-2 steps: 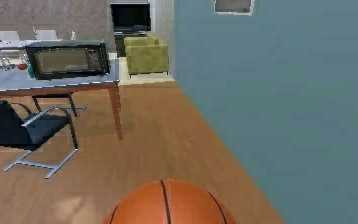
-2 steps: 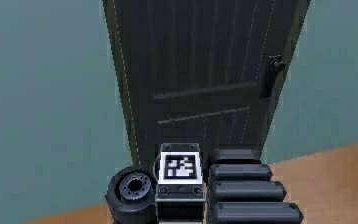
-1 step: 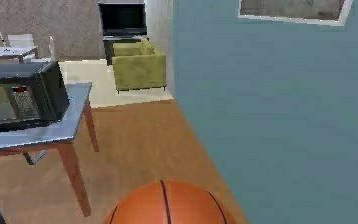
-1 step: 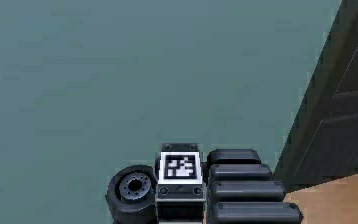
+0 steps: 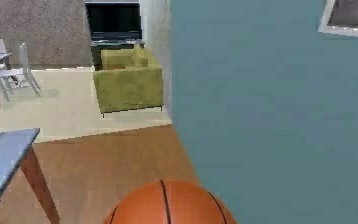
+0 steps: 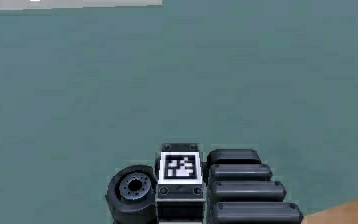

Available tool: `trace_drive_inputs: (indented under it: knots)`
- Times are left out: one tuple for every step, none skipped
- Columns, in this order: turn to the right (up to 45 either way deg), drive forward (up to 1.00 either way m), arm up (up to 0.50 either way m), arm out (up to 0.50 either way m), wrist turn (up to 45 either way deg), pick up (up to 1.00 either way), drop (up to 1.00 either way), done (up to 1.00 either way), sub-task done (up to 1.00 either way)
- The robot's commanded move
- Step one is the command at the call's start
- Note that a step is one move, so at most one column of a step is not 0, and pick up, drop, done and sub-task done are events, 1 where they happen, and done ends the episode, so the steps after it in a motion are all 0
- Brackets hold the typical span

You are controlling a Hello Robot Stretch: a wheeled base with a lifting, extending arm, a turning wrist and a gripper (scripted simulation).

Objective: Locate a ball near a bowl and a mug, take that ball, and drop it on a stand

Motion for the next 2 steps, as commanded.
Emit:
trace_drive_inputs:
  knots:
    - [-18.0,0.0,0.0,0.0,0.0,0.0,0.0,0.0,0.0]
    - [0.0,1.0,0.0,0.0,0.0,0.0,0.0,0.0,0.0]
